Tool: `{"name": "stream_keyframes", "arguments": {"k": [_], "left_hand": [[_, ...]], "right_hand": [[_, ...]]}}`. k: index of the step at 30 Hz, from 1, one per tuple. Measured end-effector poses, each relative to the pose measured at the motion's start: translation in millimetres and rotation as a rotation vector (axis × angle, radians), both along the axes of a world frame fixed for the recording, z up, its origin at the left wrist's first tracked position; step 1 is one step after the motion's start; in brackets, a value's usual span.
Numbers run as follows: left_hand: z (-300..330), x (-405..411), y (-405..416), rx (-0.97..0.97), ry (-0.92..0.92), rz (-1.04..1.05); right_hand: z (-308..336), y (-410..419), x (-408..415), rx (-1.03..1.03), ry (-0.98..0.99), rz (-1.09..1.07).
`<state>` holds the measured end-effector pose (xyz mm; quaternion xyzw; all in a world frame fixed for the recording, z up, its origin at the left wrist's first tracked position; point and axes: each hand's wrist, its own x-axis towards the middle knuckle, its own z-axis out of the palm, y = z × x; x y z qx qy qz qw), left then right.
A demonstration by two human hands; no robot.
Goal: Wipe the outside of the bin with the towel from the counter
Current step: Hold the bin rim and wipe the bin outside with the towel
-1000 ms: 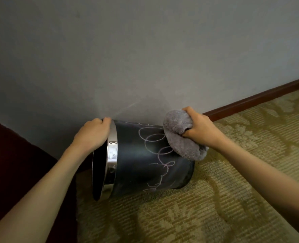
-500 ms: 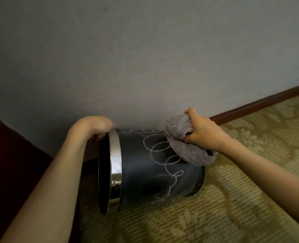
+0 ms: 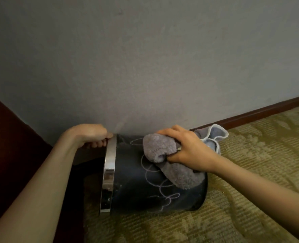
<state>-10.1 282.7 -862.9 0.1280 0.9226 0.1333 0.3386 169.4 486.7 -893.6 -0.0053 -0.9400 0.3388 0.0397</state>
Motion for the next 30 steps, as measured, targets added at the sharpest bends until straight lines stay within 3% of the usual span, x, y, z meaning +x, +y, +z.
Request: {"name": "stream_keyframes", "arguments": {"k": [6,10,14,20,27,30], "left_hand": [[4.1,10.1,15.9,0.252,-0.105,0.052],[16.8,27.7,48.7,0.405,-0.134,-0.109],[25.1,53.6,95.3,0.449,-0.028,-0.236],[19.9,89.8,150.4,0.436,0.162,-0.318],[10.2,111.6,191.3,0.550,0.099,-0.258],[9.9,108.1,199.0,0.535,0.078,-0.252]], "right_hand": [[6.0,31.0,3.8,0.002,-0.123,-0.035],[8.1,65.2,16.8,-0.039,-0.194,-0.127],[0.2,95.9,38.9,-0.105,-0.236,-0.262],[-16.5,113.8,80.8,-0.127,-0.117,-0.391],[-17.7,102.6,107.1,-0.221,0.167,-0.415],[-27.3,95.5,120.2,-0.235,0.176,-0.365]]}}
